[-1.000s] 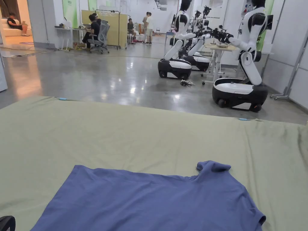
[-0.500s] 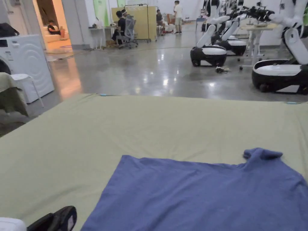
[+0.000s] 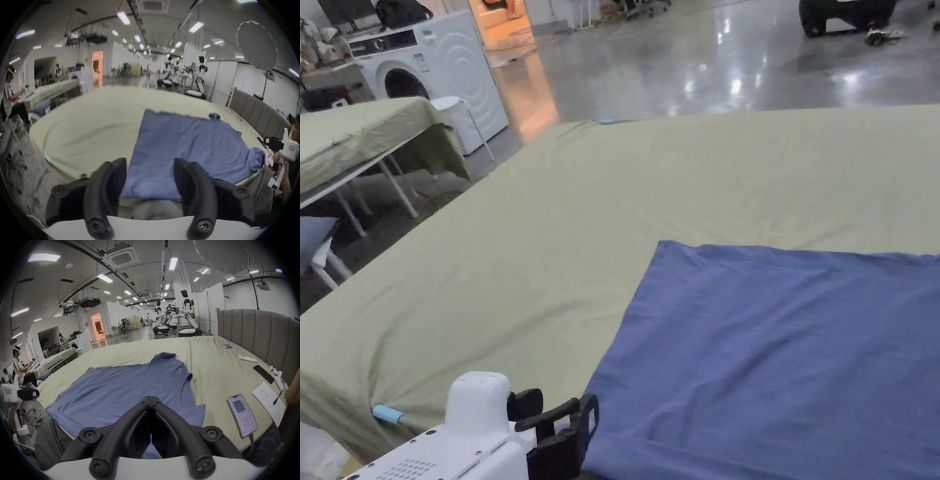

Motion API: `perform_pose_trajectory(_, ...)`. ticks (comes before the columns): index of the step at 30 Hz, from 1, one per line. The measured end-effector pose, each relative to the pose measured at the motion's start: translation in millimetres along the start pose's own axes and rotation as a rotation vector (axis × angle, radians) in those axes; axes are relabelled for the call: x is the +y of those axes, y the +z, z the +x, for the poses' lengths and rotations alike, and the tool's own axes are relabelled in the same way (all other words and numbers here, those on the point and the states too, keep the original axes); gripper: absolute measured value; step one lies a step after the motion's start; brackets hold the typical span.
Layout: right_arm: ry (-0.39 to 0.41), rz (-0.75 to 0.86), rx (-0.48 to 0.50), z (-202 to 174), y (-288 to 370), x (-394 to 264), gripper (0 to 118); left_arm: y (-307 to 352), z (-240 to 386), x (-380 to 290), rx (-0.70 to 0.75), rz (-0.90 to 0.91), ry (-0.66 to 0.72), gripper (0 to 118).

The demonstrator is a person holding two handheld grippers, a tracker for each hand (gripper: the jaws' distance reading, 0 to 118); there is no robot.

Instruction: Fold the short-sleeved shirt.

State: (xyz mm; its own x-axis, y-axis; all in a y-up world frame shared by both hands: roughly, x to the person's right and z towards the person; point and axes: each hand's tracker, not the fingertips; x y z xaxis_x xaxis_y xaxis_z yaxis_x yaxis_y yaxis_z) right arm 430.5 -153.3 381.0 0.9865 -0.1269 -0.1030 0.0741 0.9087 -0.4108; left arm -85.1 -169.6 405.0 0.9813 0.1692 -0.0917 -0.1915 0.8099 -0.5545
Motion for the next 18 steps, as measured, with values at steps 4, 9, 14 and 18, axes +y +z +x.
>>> perform_pose_trajectory(4, -0.033, -0.037, 0.011, 3.7, -3.5, -6.6, 0, -25.4, -28.1, -23.2, -0.004, -0.095, 0.083, 63)
perform_pose_trajectory(9, -0.024, -0.047, 0.0, 6.6, -0.4, -6.1, 0, -51.1, -38.2, -23.4, -0.011, -0.15, 0.11, 60)
perform_pose_trajectory(14, -0.03, -0.06, -0.024, 18.2, -3.2, -3.6, 0, -72.4, -27.7, -20.2, 0.043, -0.234, 0.012, 16)
perform_pose_trajectory(18, -0.024, -0.072, -0.066, 24.2, 0.6, -2.0, 0, -81.3, -19.6, -13.6, 0.034, -0.286, 0.015, 11)
